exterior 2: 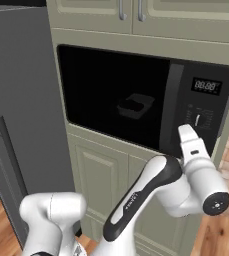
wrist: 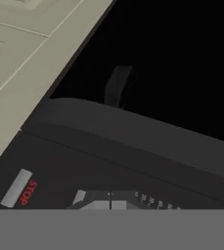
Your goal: Place the tupperware containing the steak and bell pepper meal in the microwave. Close the microwave door and press the start button to reheat the meal.
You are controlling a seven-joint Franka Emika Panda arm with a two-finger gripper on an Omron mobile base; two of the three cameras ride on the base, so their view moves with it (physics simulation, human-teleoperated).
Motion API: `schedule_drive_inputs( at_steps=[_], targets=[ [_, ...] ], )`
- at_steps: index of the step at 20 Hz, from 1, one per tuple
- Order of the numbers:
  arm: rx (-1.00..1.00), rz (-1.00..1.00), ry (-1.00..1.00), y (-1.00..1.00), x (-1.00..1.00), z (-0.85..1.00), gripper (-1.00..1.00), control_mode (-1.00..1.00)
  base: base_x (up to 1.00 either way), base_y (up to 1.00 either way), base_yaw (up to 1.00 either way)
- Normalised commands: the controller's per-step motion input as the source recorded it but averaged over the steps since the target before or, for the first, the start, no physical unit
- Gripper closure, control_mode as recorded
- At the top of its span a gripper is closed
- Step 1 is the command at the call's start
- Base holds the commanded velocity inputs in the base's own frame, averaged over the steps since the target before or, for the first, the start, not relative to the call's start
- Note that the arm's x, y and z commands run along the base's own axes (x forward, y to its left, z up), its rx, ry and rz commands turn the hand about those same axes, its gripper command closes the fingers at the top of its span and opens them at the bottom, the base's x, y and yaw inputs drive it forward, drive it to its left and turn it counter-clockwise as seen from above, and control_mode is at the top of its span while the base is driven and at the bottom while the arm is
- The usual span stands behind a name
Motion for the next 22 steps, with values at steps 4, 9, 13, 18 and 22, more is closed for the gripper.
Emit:
schedule_drive_inputs(
  at_steps=[4, 9, 13, 18, 22],
  targets=[
    [0.01, -0.01, -0.07, -0.09, 0.20, -0.08, 1.00, -1.00, 0.00, 0.00, 0.00],
    [0.02, 0.00, -0.07, -0.10, 0.12, -0.06, 1.00, -1.00, 0.00, 0.00, 0.00],
    [0.03, 0.00, -0.02, -0.11, 0.12, -0.03, 1.00, -1.00, 0.00, 0.00, 0.00],
    [0.03, 0.00, 0.00, -0.09, 0.20, -0.04, 1.00, -1.00, 0.00, 0.00, 0.00],
    [0.03, 0.00, 0.00, -0.07, 0.19, -0.06, 1.00, -1.00, 0.00, 0.00, 0.00]
  ],
)
